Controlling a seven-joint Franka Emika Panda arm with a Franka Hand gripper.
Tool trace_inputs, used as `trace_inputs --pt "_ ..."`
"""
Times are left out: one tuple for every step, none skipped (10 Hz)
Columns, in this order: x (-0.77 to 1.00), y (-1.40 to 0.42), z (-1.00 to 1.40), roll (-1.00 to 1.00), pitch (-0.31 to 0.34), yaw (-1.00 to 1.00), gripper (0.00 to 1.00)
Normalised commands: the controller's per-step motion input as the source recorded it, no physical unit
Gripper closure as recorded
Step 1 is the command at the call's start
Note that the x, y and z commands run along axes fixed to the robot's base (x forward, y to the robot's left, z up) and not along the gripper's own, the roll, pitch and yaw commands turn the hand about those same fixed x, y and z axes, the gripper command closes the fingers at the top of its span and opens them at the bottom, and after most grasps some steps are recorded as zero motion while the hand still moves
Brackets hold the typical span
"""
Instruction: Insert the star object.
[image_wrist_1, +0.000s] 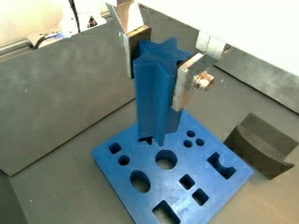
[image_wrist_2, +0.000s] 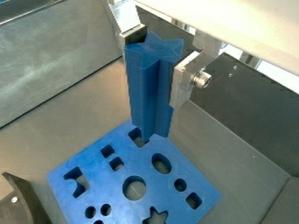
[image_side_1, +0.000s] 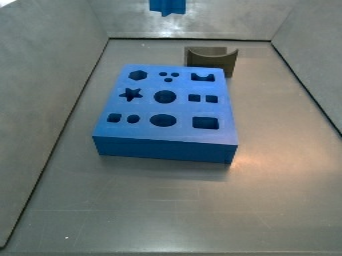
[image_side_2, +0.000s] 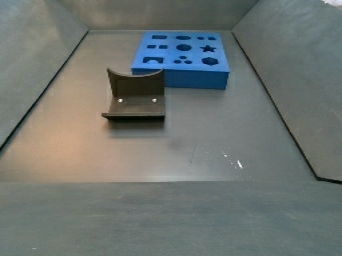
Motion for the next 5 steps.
trace_inputs --pt "-0.24 0.10 -0.85 -0.04 -0.104 0.00 1.00" --pt "-0.55 0.35 -1.00 0.00 -0.114 0.00 1.00" --pt "-0.76 0.44 -1.00 0.00 -0.113 0.00 1.00" --pt "-0.78 0.50 -1.00 0.00 -0.080 0.07 1.00" --pt "-0.53 0.44 -1.00 0.00 -0.104 0.23 1.00"
